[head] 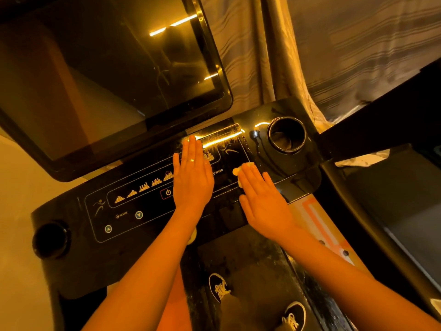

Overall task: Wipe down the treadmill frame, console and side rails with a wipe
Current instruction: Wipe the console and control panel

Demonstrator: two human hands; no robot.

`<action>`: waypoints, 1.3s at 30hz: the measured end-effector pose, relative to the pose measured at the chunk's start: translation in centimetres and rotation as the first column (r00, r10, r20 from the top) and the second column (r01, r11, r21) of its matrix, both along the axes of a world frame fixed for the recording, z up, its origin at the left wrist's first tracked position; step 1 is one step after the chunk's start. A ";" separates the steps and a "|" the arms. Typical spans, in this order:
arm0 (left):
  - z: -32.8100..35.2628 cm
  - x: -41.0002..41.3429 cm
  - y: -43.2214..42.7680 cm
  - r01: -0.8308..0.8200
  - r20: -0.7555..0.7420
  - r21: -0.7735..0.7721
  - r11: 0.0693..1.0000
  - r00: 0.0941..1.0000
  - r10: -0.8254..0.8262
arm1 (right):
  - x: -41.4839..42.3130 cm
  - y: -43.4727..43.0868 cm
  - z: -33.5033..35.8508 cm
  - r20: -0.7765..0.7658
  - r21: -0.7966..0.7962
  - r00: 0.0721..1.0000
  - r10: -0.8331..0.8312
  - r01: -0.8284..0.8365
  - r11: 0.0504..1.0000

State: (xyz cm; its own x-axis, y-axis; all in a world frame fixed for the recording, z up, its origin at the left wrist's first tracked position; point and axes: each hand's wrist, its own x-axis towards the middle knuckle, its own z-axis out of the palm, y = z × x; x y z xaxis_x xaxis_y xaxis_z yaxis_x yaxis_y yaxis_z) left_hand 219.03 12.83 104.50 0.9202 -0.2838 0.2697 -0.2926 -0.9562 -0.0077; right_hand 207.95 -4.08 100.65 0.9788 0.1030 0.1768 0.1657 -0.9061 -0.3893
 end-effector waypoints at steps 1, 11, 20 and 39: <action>0.0 0.0 0.0 0.003 0.002 0.002 1.000 1.000 -0.003 | -0.6 -0.1 -0.2 -0.010 -0.004 1.000 0.006 -0.007 1.000; 0.0 -0.1 0.0 0.009 -0.005 -0.005 1.000 1.000 -0.009 | 12.8 -0.6 5.4 0.048 -0.058 0.999 -0.006 0.009 0.998; 0.0 0.0 -0.1 0.006 -0.008 -0.014 1.000 1.000 -0.006 | 4.3 -2.9 2.0 0.077 -0.045 0.996 0.036 -0.033 0.998; 1.2 0.8 -3.3 0.052 -0.065 -0.043 0.998 0.996 -0.055 | -0.5 -2.7 -0.2 -0.022 0.001 1.000 -0.013 0.013 1.000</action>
